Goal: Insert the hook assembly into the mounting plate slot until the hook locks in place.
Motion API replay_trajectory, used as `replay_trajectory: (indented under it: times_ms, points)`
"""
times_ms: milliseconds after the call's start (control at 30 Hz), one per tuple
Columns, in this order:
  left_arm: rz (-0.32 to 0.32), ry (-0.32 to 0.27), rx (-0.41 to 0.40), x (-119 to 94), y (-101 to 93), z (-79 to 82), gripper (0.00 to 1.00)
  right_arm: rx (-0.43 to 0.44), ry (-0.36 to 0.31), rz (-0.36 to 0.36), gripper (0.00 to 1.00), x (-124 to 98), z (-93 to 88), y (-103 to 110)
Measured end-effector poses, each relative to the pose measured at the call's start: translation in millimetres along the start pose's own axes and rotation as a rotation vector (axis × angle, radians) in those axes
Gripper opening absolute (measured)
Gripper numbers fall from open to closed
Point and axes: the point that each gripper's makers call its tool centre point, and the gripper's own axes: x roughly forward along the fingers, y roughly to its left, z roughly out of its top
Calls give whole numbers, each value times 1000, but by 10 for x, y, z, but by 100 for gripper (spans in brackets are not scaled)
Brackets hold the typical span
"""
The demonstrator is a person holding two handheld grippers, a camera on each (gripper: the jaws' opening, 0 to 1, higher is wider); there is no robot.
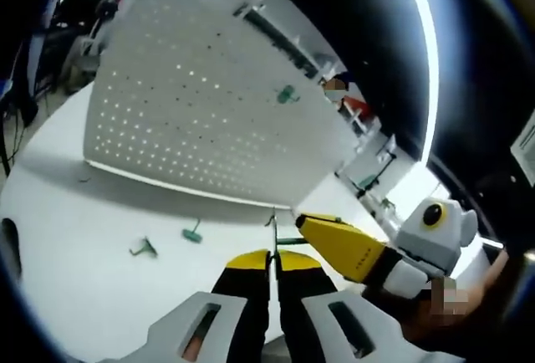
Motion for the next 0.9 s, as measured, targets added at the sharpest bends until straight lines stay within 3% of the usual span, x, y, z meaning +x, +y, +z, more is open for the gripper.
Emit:
replay_trajectory:
  times_ms: [133, 267, 367, 500, 633, 833, 900]
  points:
    - [23, -11, 13, -19, 36, 24, 1, 49, 21, -10, 11, 6, 40, -33]
    - [50, -32, 48, -67, 85, 102, 1, -2, 41, 12, 7, -59, 155, -2]
    - [63, -66, 128, -91, 89, 190, 1, 109, 111, 78, 13, -65, 85, 108]
    - [69, -92, 255, -72, 24, 230, 1, 34, 96, 55, 13, -37, 91, 74]
    - [72, -110, 338, -78, -38, 262, 1, 66, 98, 72, 12, 10, 104, 84]
    - [80, -122, 352, -112, -76, 288, 1, 78, 96, 76, 8, 40, 99, 91]
    - [93, -137, 392, -131, -72, 319, 1, 82, 97, 81, 8, 50, 97, 101]
